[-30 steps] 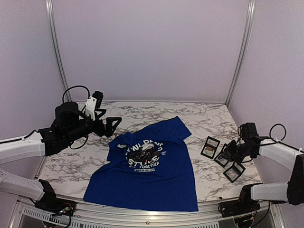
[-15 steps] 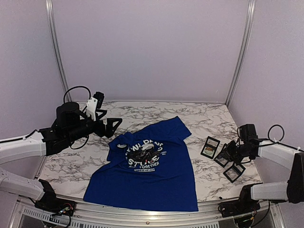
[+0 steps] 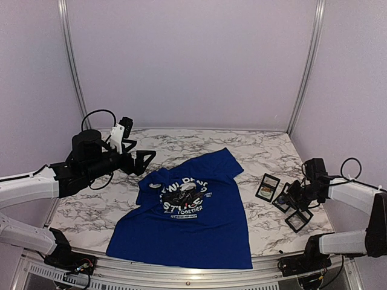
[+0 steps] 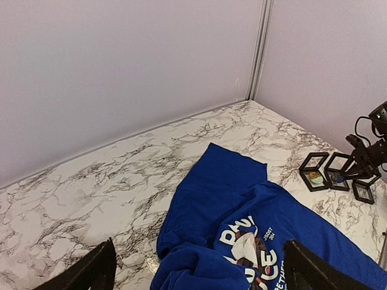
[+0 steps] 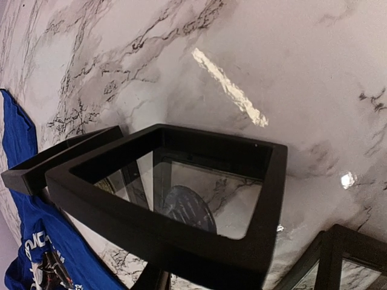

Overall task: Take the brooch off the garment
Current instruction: Place the brooch in the brooch box.

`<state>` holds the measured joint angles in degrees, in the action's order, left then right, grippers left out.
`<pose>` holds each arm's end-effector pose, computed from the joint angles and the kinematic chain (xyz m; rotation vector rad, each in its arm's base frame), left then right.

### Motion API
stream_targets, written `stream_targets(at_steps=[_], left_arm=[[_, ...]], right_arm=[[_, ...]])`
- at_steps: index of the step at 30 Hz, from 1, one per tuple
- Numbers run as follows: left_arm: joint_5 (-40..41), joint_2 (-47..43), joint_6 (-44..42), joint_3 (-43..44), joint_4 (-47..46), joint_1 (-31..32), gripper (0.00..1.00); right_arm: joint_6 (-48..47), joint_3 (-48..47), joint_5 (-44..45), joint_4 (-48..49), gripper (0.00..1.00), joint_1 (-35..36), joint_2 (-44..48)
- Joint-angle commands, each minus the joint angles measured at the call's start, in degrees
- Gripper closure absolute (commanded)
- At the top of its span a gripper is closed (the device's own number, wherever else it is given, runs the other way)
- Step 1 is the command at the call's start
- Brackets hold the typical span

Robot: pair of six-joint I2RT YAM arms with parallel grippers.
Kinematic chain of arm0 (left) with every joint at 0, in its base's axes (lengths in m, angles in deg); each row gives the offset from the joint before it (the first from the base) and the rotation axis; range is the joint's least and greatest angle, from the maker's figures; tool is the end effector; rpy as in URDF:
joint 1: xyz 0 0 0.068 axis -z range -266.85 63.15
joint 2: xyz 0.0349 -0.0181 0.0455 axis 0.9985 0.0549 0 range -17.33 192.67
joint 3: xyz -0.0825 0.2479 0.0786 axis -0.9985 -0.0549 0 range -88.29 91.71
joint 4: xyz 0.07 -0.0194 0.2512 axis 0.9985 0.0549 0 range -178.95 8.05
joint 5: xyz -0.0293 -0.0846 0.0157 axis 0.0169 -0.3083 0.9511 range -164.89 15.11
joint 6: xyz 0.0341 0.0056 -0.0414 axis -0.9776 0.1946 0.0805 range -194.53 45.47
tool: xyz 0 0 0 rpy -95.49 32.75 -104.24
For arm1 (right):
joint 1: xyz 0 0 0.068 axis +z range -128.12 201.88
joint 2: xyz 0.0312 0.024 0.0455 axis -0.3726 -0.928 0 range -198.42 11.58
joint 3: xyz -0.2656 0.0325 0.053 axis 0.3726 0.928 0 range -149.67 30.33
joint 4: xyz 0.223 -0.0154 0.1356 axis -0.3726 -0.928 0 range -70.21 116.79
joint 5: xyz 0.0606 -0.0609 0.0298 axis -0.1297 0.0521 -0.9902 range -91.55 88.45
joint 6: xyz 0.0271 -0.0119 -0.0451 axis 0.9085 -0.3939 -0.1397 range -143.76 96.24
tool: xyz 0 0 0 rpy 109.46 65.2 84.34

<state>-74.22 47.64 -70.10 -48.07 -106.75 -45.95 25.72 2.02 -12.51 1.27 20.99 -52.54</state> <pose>0.2003 -0.1729 0.2914 0.5318 1.6422 -0.5798 0.1910 0.0038 0.1608 1.0952 2.4857 0.5230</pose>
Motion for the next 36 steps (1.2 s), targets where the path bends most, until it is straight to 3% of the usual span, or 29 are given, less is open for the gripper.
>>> stream_targets(at_steps=[1,8,23,36], left_arm=[[-0.49,0.46,0.5,1.11,-1.18,-0.39,0.01],[-0.49,0.55,0.91,1.21,-1.18,-0.56,0.01],[-1.81,0.51,2.96,1.56,-0.85,-0.65,0.01],[-1.47,0.42,5.21,2.17,1.07,-0.65,0.01]], right_arm=[[-0.59,-3.22,1.78,-3.03,0.73,-0.48,-0.35],[-1.87,-5.65,1.28,-4.88,0.65,-0.47,-1.07],[-6.23,-9.72,-1.31,-5.46,0.57,0.72,-2.69],[-7.39,-14.08,0.23,-1.27,0.42,11.86,-4.05]])
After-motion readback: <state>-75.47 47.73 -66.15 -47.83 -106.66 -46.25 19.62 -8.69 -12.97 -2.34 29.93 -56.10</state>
